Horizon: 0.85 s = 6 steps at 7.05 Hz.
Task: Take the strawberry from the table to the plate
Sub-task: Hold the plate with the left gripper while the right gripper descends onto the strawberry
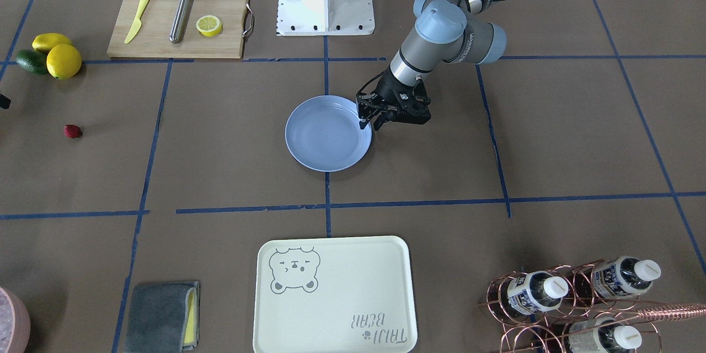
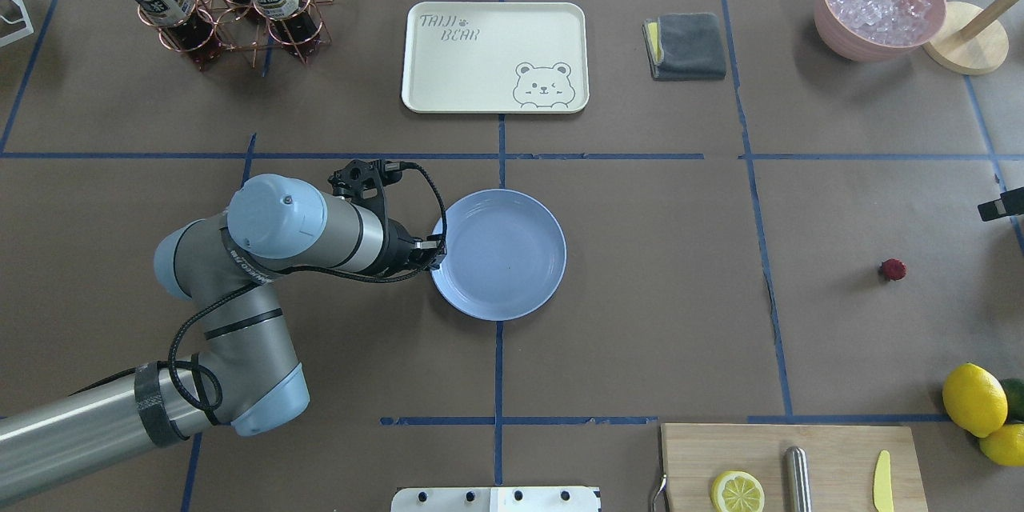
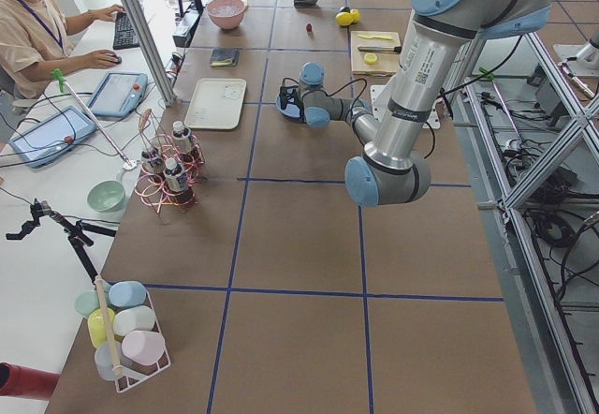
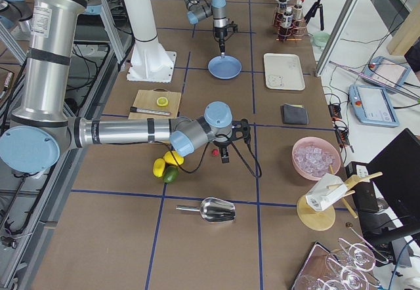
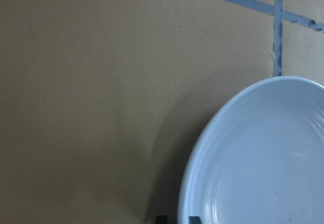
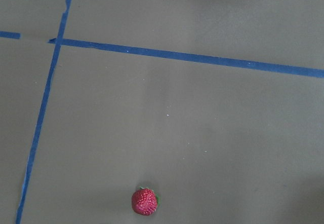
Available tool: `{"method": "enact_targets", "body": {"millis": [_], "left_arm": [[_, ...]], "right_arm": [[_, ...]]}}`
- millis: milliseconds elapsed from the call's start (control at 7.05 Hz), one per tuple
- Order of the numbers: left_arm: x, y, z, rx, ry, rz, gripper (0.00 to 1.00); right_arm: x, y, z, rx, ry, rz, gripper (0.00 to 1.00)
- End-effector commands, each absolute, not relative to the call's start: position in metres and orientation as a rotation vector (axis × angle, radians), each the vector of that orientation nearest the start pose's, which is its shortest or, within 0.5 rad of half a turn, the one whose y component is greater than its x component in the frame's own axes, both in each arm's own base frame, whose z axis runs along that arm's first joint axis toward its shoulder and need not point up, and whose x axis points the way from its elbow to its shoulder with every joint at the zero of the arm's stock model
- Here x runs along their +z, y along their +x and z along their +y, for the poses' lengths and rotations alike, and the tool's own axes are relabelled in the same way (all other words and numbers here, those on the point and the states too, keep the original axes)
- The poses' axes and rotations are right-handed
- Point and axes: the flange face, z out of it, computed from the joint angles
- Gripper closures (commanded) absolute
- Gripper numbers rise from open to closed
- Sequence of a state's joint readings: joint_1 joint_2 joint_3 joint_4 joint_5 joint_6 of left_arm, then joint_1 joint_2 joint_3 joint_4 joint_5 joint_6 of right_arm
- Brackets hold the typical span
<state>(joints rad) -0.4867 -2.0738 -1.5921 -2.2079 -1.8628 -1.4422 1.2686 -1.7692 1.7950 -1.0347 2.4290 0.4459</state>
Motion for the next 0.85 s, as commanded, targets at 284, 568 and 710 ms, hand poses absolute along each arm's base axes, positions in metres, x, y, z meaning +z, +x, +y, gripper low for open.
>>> {"method": "enact_targets", "body": {"millis": [284, 568, 710], "left_arm": [[0.215, 0.481, -0.405, -0.153, 0.187, 1.323, 0.0], [0.215, 0.48, -0.406, -0.172, 0.174, 1.327, 0.0], [0.215, 0.481, -0.406, -0.187, 0.162, 1.329, 0.0]], "right_arm": [[0.547, -0.148, -0.406, -0.027, 0.149, -0.98, 0.0], [0.568, -0.189, -0.397, -0.042, 0.202, -0.855, 0.0], [0.587, -0.2, -0.398, -0.047, 0.188, -0.825, 0.0]]}}
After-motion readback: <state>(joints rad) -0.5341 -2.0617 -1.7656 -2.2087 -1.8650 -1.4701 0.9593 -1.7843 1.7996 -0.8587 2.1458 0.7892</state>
